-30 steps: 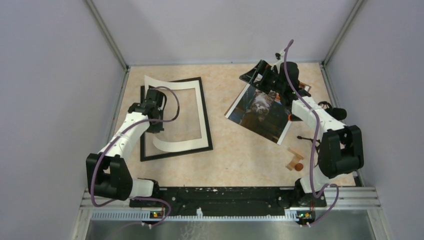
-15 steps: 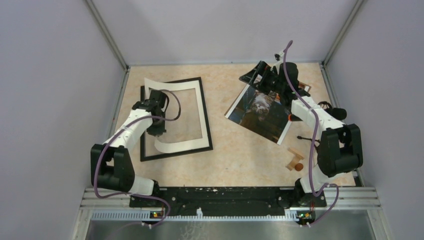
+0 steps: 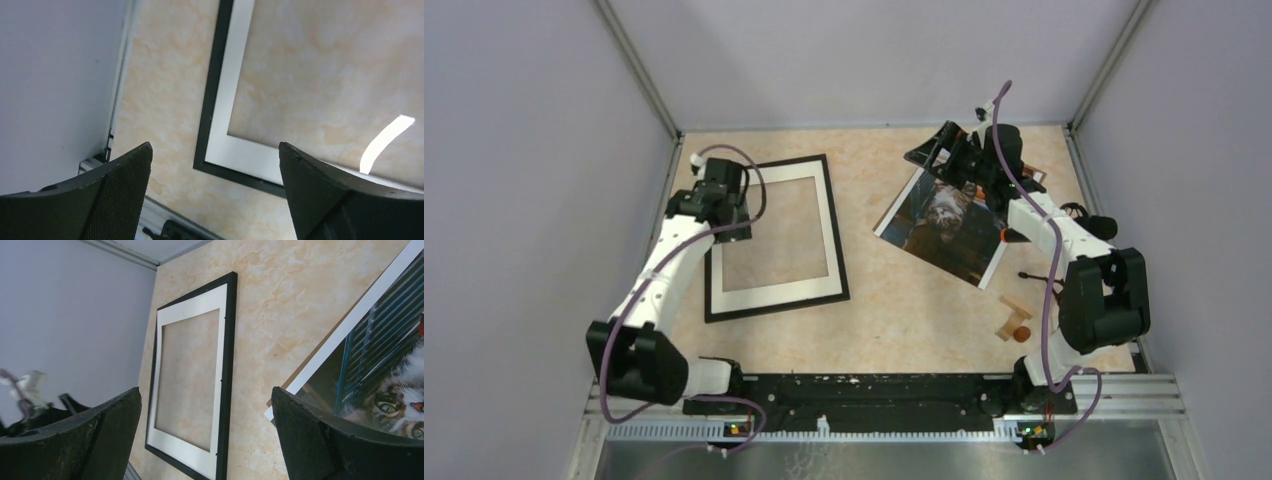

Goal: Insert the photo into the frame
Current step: Place the photo frame item in the photo frame, then adjust the photo frame item on the photo frame.

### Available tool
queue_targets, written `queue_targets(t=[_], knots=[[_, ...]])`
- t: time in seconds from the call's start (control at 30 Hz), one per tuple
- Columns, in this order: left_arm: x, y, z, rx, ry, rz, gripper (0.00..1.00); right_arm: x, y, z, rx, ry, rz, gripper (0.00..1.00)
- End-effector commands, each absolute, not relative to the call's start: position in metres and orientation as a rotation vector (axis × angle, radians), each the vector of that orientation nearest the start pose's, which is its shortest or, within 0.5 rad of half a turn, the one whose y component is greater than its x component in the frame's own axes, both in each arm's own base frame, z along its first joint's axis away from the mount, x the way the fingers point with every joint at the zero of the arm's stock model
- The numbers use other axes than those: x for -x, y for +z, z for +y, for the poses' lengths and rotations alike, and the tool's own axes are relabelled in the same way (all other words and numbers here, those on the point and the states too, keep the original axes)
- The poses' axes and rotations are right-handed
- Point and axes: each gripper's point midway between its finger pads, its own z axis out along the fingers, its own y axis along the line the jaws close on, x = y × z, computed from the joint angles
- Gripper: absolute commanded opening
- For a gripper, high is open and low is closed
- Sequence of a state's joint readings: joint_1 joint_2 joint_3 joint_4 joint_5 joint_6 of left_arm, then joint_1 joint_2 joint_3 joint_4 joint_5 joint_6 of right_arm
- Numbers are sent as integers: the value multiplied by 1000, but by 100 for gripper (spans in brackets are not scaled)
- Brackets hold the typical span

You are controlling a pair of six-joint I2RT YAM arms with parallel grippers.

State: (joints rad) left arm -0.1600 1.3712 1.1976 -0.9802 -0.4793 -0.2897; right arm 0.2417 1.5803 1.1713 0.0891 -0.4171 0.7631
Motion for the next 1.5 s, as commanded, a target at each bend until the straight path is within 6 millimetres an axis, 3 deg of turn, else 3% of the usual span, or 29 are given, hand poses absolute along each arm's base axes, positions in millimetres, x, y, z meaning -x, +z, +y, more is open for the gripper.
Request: queue_targets(t=[0.0,0.03,0.13,0.23,0.33,0.47,0.63,0.73,0.77,0.83,0.87,0.93,1.03,1.23,1.47], knots=[[-295,257,43,496,454,2182,99,-440,247,202,-213,1061,1952,99],[-297,267,39,497,395,2133,99,-440,246,202,-213,1061,1954,99],[-303,265,23,437,271,2115,99,-440,246,202,-217,1064,1954,99],[-307,243,13,427,231,2183,99,-441,246,203,-215,1070,1953,99],[-317,219,-9,390,114,2272,99,-440,246,203,-202,1070,1952,99],[-339,206,-24,387,19,2263,99,-440,246,204,-181,1070,1949,99],[-393,201,-11,493,-42,2076,99,-440,245,206,-177,1077,1952,99],[-437,197,-5,552,-169,1935,99,-441,243,204,-182,1062,1958,99],[-455,206,-2,551,-202,1854,99,-441,242,203,-182,1056,1959,99],[-482,203,1,540,-216,1787,99,-442,241,203,-179,1047,1966,99],[-496,203,12,547,-209,1757,99,-443,240,203,-178,1041,1968,99],[-524,195,24,565,-210,1748,99,-444,238,203,-177,1039,1972,99],[-555,163,47,691,-261,1791,99,-445,237,203,-174,1034,1979,99],[-576,120,81,819,-257,1793,99,-446,235,199,-180,1005,1983,99],[-577,86,79,858,-385,1819,99,-449,229,201,-185,1016,1997,99]])
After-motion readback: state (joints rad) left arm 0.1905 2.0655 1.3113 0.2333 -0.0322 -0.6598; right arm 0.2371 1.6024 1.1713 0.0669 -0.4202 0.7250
